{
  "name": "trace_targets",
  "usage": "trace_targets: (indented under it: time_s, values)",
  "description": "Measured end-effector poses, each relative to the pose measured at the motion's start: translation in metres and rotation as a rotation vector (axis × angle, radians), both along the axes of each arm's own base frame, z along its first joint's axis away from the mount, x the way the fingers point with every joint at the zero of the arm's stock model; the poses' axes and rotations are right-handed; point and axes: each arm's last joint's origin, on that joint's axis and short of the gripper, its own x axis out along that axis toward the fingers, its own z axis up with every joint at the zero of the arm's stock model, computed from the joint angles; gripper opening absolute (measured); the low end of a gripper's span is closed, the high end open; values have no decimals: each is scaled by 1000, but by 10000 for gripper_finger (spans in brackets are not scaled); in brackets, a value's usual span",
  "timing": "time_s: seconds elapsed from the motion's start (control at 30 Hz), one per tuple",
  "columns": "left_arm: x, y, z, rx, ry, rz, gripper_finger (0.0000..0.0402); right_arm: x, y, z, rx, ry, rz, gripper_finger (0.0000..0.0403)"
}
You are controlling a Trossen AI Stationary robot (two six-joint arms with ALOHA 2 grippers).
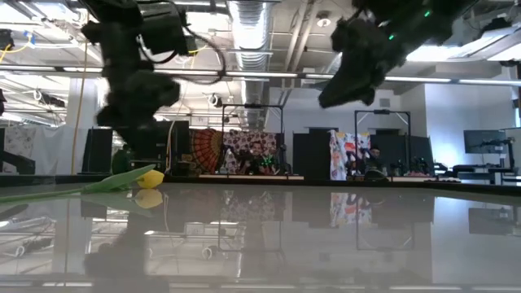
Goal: Sort flowers into vase by color
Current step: Put the yellow flower into the transparent flower vase
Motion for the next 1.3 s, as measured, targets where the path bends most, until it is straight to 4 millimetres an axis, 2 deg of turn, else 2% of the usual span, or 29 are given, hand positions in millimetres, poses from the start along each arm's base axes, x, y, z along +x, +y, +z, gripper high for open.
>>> trace_targets:
  time_s: [0.1,0.3,0.63,0.73,0.83,1.07,1.23,1.3]
  values:
    - [-6,-9,-8,-53,124,19,171,10,-10,-12,32,4,49,127]
    - [-1,-26,-18,-94,178,11,171,24,-25,-26,79,-22,112,127]
    - [11,-45,-54,-85,358,24,171,29,-34,-30,89,-60,156,127]
    - [13,-45,-59,-83,383,16,169,29,-33,-30,89,-58,157,127]
    - [13,-42,-62,-73,396,10,144,28,-32,-31,93,-46,160,127]
    - [17,-33,-62,-28,345,-61,15,25,-26,-37,133,22,223,127]
    - [27,-14,-53,113,301,-68,12,19,-32,-30,121,11,229,127]
    - [40,0,-40,275,217,-35,11,14,-37,-24,115,-5,209,127]
